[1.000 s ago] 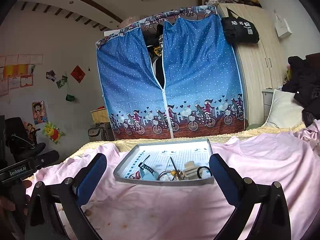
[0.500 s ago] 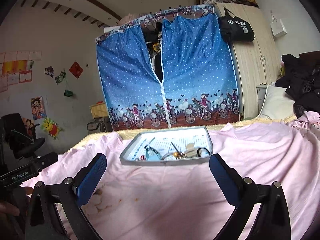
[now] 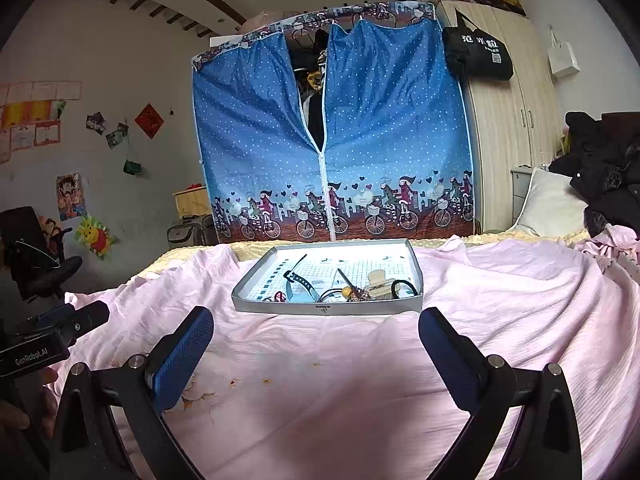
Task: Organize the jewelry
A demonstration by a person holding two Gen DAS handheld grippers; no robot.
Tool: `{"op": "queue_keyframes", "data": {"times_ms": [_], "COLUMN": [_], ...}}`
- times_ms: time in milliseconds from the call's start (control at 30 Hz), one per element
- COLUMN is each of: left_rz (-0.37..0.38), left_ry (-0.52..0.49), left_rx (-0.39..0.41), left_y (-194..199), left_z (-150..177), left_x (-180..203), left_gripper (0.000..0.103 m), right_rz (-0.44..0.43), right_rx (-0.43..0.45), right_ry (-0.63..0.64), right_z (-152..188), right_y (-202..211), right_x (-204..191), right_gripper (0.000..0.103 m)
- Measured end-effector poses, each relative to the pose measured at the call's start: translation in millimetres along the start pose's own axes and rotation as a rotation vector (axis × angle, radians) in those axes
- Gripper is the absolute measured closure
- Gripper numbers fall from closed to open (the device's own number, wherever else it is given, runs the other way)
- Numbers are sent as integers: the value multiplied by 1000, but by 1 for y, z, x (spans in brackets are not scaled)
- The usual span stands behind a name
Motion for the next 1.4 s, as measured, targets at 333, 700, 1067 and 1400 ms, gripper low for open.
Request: {"op": "queue_keyframes", "data": {"times_ms": [333,700,1067,1400], "left_rz": [3,2,2,1], "left_ry": [-2,-11,-13,-17], "left_rx": [10,12,13,13], "left_y": [2,2,3,3], "left_z": [1,2,2,3], "left_x": [0,2,2,3], "left_gripper": [3,3,3,3], "right_rz": [-3,-4,-6,-6], "right_rx": [-1,-3,-7,-8], "right_ry": [7,9,11,10], "right_z": [1,1,3,3], "right_y": [-1,-1,-2,-2], "right_x": [-2,-2,-4,-4], "right_gripper": [0,0,0,0]}}
Point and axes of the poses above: each gripper's, at about its wrist camera, not at the fingertips, and y roughly against the way its jaws point, x to its right, z to its underside, the point moved 7 cm from there along -y, roughly the way its jaws point, and after that the axes turned 4 degrees about -x, right-handed, at the moved point
